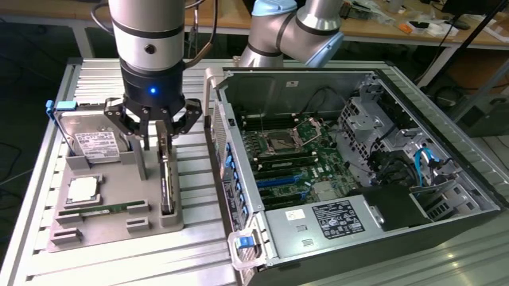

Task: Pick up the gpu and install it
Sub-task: 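Pick up the gpu and move the gpu toward the slot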

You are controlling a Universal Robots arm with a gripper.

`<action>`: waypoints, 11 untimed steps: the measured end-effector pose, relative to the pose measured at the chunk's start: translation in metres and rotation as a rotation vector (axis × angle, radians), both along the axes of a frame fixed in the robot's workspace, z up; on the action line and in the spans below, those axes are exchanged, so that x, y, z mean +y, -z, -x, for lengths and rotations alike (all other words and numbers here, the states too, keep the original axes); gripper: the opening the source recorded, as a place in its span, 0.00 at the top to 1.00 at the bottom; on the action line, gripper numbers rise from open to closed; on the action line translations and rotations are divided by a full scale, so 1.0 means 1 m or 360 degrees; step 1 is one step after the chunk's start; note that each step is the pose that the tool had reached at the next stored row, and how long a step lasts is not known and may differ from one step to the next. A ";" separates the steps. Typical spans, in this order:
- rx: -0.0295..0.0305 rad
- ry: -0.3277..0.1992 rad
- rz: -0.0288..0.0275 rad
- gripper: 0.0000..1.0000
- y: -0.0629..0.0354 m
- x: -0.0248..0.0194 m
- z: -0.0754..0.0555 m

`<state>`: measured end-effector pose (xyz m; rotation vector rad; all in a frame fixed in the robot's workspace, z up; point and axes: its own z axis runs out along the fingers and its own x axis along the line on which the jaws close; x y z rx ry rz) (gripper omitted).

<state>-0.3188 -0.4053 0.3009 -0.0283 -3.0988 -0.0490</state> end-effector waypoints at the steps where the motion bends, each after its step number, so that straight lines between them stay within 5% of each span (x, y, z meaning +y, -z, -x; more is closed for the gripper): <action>1: -0.00001 -0.0003 -0.00001 0.58 0.0008 -0.0003 0.000; 11: 0.00000 -0.0018 0.00001 0.58 0.0045 -0.0013 0.000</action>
